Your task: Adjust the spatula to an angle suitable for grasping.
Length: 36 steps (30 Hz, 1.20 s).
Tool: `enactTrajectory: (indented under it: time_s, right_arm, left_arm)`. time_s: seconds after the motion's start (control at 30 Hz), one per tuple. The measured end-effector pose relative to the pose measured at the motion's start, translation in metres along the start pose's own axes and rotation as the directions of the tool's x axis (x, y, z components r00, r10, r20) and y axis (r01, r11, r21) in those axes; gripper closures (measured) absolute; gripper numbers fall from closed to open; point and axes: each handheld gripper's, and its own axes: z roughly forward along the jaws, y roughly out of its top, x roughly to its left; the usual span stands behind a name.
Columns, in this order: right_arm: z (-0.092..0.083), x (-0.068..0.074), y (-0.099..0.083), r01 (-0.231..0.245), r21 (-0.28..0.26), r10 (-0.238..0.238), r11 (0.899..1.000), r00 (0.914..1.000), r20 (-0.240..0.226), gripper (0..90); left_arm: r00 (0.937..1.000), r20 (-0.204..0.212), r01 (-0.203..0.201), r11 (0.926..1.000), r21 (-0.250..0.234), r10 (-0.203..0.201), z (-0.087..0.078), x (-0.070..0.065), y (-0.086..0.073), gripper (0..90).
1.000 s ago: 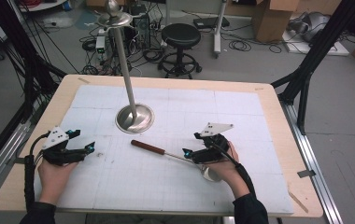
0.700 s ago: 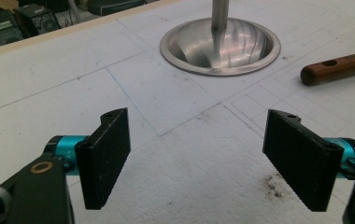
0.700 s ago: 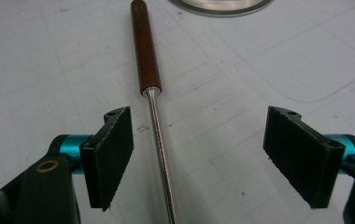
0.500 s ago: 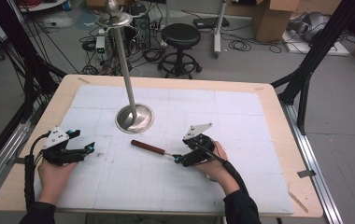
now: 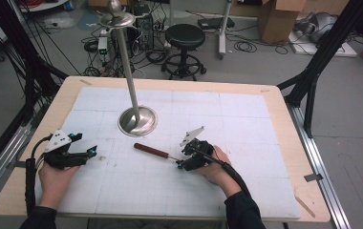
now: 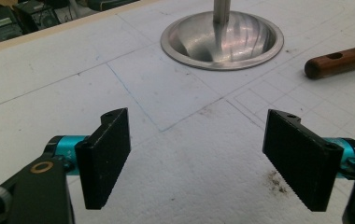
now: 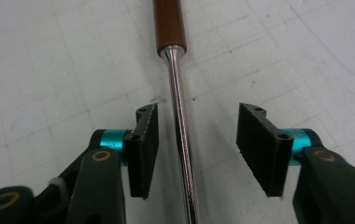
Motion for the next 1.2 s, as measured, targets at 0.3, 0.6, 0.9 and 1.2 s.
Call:
enactTrajectory:
  time_s: [0.3,0.6,0.9,1.2]
  right_arm:
    - [0.001,-0.001,0.004,-0.020,0.045,0.020,0.999,0.9998,0.001,61.4]
    - [0.002,0.002,0.010,-0.020,0.083,0.023,0.996,0.9994,-0.026,77.3]
    - [0.002,0.001,0.010,-0.035,0.084,0.038,0.996,0.9984,-0.042,82.0]
    - [0.001,0.003,0.011,-0.015,0.092,0.018,0.996,0.9993,-0.034,84.3]
  left_arm:
    - [1.0000,-0.002,-0.004,0.9999,0.010,0.004,0.001,0.000,-0.001,24.4]
    - [1.0000,-0.002,-0.006,0.9997,0.025,0.006,0.001,0.001,-0.001,24.8]
    - [1.0000,-0.001,-0.004,0.9995,0.033,0.004,0.002,0.001,-0.002,25.1]
    - [1.0000,0.004,-0.003,0.9991,0.041,0.003,0.004,0.001,-0.003,25.4]
